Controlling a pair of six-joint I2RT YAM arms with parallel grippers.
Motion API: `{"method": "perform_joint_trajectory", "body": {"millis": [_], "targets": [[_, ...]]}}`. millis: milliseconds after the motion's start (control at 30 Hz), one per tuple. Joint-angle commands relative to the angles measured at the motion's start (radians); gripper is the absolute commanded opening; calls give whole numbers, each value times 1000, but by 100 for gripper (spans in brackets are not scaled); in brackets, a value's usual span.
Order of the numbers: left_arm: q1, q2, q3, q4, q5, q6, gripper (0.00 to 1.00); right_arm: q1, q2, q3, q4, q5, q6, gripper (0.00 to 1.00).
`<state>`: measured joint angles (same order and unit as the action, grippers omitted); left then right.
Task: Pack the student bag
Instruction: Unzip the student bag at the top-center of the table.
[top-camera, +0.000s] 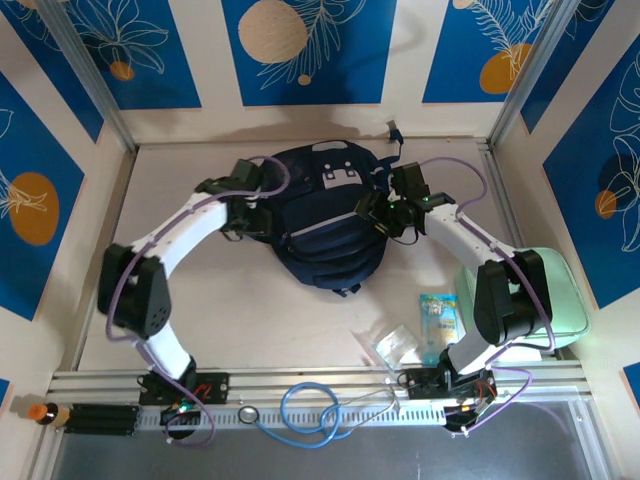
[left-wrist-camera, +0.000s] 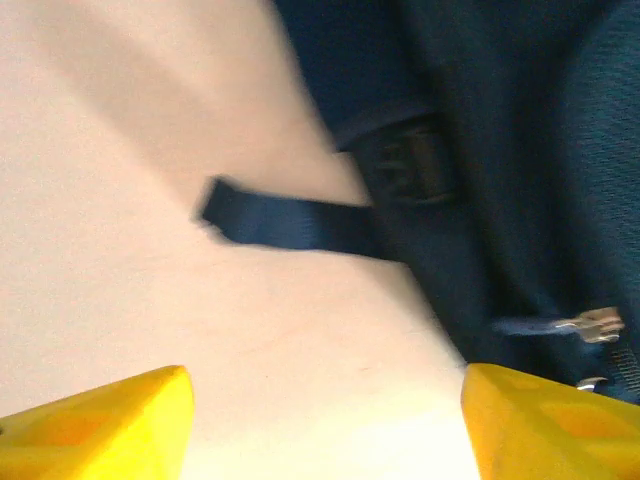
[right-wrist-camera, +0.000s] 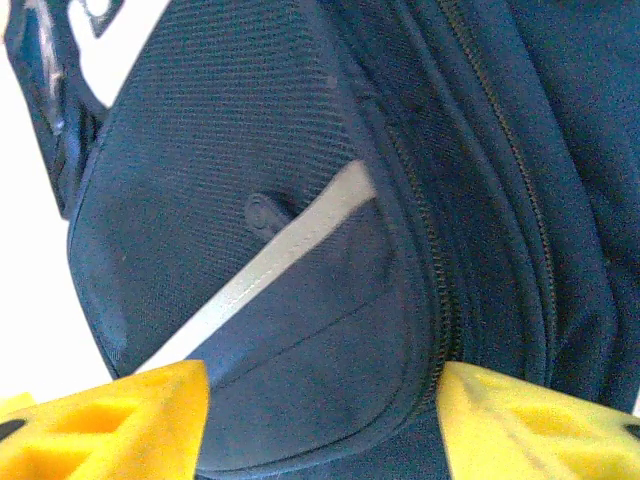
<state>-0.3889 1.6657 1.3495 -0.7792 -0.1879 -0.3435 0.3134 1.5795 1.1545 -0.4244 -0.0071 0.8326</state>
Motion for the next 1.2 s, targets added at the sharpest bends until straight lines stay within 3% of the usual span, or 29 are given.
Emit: {"method": "perform_joint_trajectory", "body": {"millis": [0,233,567,867,1167], "targets": [[109,-114,-117,77,-72,-118,77,9,-48,46,-46,36,-79,68],[361,-280,-376,193,-178,-274,91,9,-54,39,-37,32,-76,75],[691,-297,-579,339,-21,-365,92,9,-45,111,-97,43,-92,77],[838,-217,-600,353,51,-333,89,16,-46,112,-91,35,-70,76],[850,-148,-612,401,218,-314,84,15,-42,114,-91,39,-73,76]]}}
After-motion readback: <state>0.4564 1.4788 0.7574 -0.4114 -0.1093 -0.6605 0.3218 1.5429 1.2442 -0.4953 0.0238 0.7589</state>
